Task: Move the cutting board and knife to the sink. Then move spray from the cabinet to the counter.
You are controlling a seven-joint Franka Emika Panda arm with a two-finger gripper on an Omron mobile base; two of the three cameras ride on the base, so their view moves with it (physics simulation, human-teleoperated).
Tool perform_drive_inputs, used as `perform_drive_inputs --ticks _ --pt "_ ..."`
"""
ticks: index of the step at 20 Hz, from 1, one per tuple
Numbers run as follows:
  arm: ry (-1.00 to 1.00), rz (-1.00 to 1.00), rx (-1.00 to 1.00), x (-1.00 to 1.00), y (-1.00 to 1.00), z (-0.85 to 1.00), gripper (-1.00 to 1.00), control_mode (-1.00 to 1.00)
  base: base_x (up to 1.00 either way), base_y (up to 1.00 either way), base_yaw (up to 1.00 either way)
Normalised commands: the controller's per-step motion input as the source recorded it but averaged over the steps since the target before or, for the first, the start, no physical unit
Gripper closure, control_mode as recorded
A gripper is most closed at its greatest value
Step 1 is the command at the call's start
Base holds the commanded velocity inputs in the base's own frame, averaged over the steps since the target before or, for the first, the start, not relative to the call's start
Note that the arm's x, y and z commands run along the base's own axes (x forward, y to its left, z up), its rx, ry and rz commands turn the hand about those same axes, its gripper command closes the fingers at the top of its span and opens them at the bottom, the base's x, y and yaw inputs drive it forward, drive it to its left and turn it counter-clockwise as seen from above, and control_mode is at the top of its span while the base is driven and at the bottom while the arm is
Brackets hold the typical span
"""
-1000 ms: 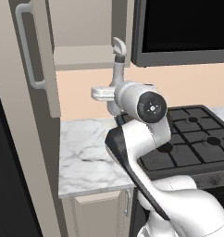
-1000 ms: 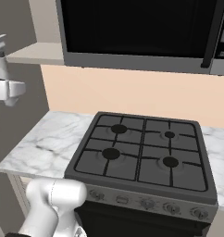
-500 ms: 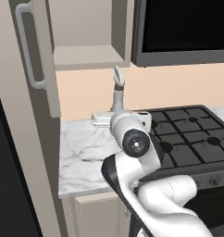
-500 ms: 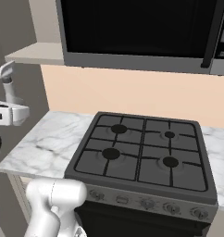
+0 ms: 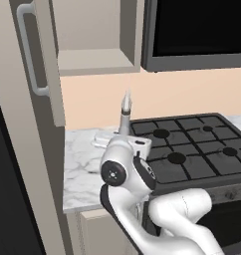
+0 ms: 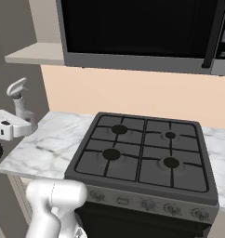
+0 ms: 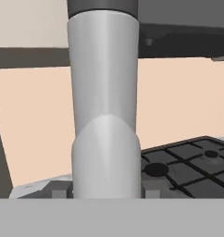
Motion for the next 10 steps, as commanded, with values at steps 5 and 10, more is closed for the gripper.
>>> perform_drive_inputs --ticks 5,10 --pt "0.0 -0.15 0.0 0.45 0.07 -0.33 1.0 -1.0 0.0 0.0 0.0" --pt "0.0 -0.02 0.0 0.54 0.01 -0.35 1.0 -1.0 0.0 0.0 0.0"
